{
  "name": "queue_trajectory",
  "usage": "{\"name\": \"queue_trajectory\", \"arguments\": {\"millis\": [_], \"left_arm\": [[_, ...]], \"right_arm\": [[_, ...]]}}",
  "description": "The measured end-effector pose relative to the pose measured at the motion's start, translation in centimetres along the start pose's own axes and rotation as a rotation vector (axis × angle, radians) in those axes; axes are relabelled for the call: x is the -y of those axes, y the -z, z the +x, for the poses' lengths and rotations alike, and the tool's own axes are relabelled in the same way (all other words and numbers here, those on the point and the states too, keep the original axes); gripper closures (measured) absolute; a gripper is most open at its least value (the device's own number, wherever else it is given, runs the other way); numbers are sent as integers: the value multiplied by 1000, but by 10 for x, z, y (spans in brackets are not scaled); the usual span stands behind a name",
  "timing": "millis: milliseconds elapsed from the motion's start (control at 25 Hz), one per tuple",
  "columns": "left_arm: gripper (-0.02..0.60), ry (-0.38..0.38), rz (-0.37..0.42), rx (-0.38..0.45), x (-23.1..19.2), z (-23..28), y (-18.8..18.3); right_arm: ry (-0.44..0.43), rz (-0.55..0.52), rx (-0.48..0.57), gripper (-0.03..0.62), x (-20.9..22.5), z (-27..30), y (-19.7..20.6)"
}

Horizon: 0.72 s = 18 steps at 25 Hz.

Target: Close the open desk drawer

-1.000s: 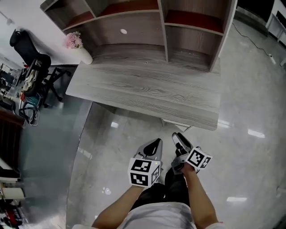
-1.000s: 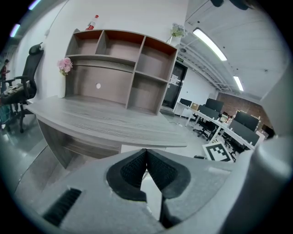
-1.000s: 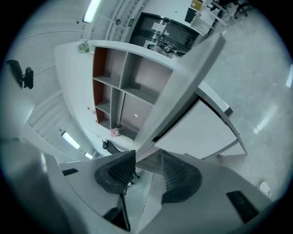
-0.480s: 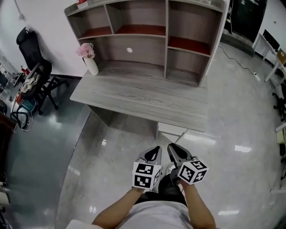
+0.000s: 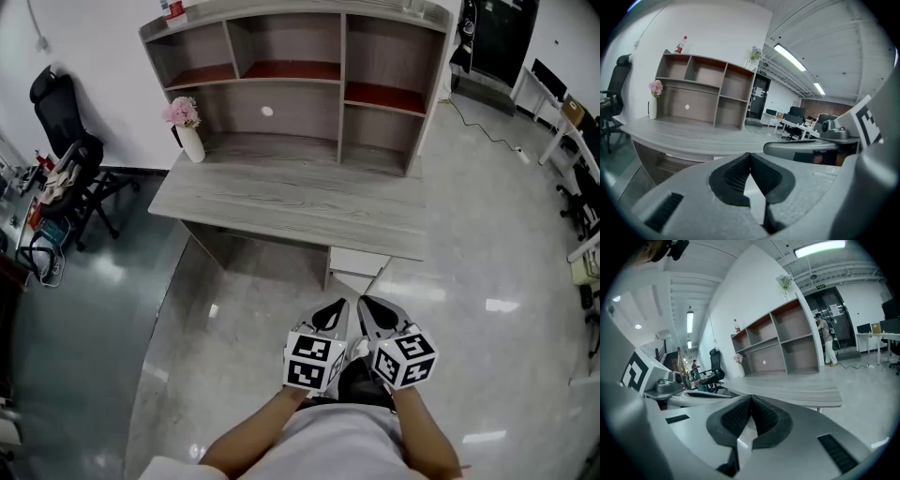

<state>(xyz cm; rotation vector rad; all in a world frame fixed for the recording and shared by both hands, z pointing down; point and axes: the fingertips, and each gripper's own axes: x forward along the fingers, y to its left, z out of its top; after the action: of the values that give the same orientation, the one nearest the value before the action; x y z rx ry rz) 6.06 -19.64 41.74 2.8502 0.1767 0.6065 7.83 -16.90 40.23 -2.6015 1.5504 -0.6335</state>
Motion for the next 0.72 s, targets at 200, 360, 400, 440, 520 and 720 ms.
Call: {"name": "queue_trajectory", "arguments": {"millis": [200, 360, 400, 440, 520, 720], "left_arm": [[578, 19, 0, 11, 0, -7, -3], [578, 30, -6, 9, 1, -9, -1], [578, 32, -6, 8, 2, -10, -1], [578, 33, -6, 7, 2, -10, 0], [578, 34, -6, 6, 2, -10, -1], [578, 34, 0, 12, 3, -9, -5]], "right_arm": [[25, -7, 9, 592, -4, -4, -4], [37, -22, 7, 592, -7, -7, -3], [38, -24, 5, 592, -8, -7, -3], [37, -27, 3, 592, -9, -6, -2], [34, -34, -2, 592, -11, -5, -2], [36, -48, -2, 592, -11, -6, -4]]}}
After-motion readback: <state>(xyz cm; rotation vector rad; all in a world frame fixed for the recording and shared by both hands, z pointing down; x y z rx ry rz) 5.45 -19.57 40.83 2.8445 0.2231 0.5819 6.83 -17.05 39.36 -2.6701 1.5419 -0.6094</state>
